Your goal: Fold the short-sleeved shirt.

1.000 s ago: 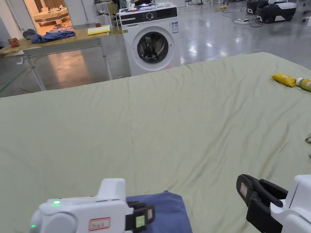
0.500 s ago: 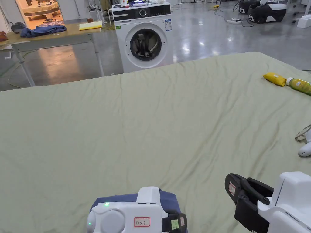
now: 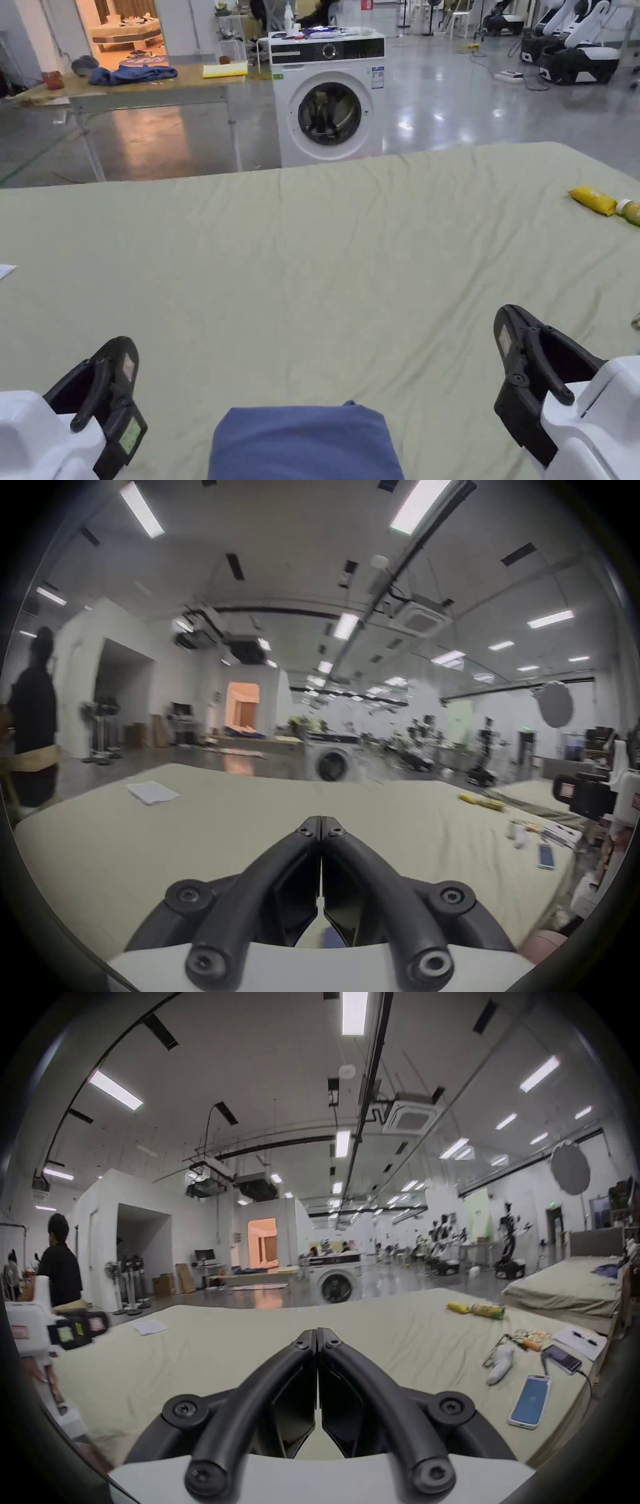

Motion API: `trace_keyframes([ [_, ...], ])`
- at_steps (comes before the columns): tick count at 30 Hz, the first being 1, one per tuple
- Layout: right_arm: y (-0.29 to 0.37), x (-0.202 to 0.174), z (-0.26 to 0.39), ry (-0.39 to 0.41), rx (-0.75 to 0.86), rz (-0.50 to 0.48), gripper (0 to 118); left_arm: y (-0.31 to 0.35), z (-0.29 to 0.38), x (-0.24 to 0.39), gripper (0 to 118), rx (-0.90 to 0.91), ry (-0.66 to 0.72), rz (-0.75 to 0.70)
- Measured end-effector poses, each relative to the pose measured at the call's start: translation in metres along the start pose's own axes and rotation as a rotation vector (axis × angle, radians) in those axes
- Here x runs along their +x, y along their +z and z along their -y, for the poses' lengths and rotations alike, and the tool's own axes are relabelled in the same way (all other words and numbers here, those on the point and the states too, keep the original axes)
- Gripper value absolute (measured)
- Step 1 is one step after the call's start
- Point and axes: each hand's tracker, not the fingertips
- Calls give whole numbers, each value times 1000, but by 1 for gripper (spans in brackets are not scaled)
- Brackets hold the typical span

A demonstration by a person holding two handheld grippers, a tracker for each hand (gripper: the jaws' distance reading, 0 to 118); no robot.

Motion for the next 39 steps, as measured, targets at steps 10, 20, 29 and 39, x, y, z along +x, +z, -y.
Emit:
trace_keyframes([
  [10, -3, 8, -2, -71, -79, 17, 0, 4, 13, -17, 0, -77, 49, -39],
  [20, -87, -5, 99, -243, -865, -325, 0, -6, 28, -27, 0, -221, 34, 1],
  [29, -105, 4, 152, -300, -1016, -297, 0, -52, 59, -83, 19, -615, 393, 356],
  [39, -100, -2, 150, -227, -1001, -315, 0, -133, 170, -107, 93, -1027, 981, 725],
])
